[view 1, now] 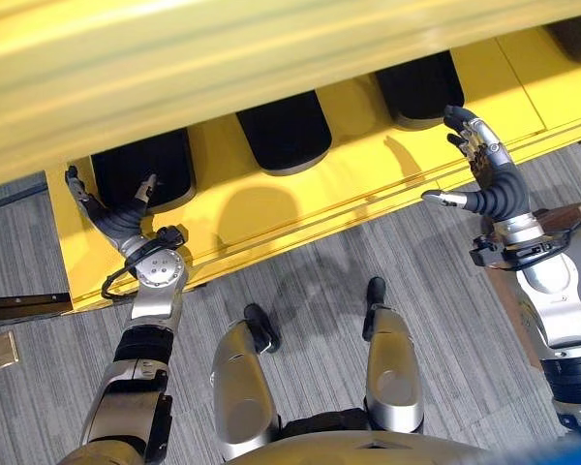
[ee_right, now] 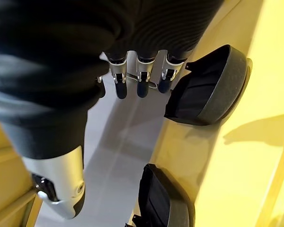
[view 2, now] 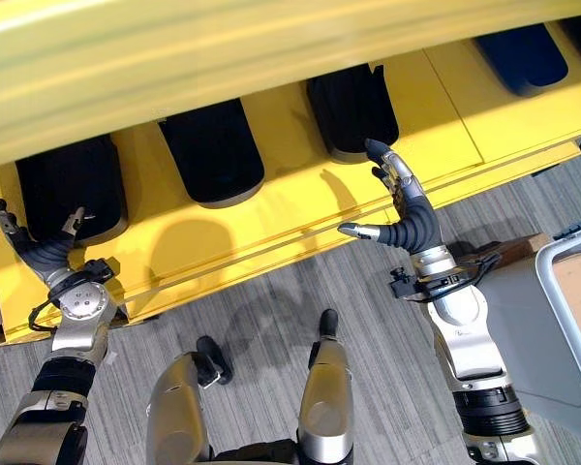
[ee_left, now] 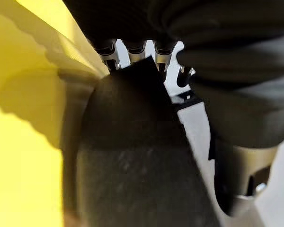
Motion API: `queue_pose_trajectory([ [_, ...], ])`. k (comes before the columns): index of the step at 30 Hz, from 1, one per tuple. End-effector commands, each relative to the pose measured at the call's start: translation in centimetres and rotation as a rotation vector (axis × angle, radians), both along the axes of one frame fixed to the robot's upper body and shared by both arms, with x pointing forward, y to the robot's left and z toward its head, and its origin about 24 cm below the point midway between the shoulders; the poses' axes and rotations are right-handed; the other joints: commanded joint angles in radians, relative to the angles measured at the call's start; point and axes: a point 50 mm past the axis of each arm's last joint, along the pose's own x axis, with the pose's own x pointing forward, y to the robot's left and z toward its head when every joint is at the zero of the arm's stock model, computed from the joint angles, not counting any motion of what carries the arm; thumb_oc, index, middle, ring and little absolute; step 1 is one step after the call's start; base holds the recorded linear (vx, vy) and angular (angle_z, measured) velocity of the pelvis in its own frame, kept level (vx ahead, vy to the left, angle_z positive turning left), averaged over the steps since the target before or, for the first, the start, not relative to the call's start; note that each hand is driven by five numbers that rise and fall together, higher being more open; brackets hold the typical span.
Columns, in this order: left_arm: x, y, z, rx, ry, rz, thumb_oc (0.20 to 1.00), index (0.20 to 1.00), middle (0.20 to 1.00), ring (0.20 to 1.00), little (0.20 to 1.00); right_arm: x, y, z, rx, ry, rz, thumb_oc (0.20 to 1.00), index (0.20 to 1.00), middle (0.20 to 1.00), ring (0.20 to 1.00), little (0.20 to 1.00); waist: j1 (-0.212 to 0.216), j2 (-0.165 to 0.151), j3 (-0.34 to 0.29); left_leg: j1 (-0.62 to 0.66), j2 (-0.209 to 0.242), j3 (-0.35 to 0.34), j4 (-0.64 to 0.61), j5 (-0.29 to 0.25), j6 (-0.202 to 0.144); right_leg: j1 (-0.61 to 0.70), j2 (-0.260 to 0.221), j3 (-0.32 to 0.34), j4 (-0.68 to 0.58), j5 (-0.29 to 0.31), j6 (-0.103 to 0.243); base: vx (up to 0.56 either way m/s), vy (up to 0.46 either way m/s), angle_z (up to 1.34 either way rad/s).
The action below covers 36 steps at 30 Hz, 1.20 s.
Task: Move parts from the plastic box to the shelf.
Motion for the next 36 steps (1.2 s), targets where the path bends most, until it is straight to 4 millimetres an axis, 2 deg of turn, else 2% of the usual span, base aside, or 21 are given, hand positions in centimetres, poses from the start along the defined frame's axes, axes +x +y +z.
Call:
queue_pose_trajectory([
  [1,0.1,1.0,2.3,0.089,-0.079,0.001,1.000,1.000,1.000,1.000,1.000,-0.8,0.0,1.9,-0.028,-0.120,0.023,1.000,1.000,1.000,1.000,1.000,0.014,0.000,-0.023,0.146,0.013,0.083,-0.057,-0.045,0.019,-0.082,-0.018,-0.059,0.098,-0.017,-0.001,0.00,0.000,0.00],
  [19,-0.2,1.0,1.6,0.044,-0.079,0.047,1.000,1.000,1.000,1.000,1.000,-0.9,0.1,1.4,-0.021,-0.099,0.021,1.000,1.000,1.000,1.000,1.000,0.013,-0.004,-0.023,0.144,0.009,0.072,-0.043,-0.059,0.023,-0.087,-0.013,-0.050,0.114,-0.026,-0.001,0.01,-0.002,0.00],
  [36,0.2,-1.2,0.5,0.018,-0.052,-0.037,1.000,1.000,1.000,1.000,1.000,-0.9,0.4,0.6,0.008,-0.079,0.019,1.000,1.000,1.000,1.000,1.000,0.021,-0.022,-0.023,0.144,0.008,0.055,-0.028,-0.076,0.030,-0.082,-0.011,-0.055,0.127,-0.018,0.003,0.00,-0.008,0.00],
])
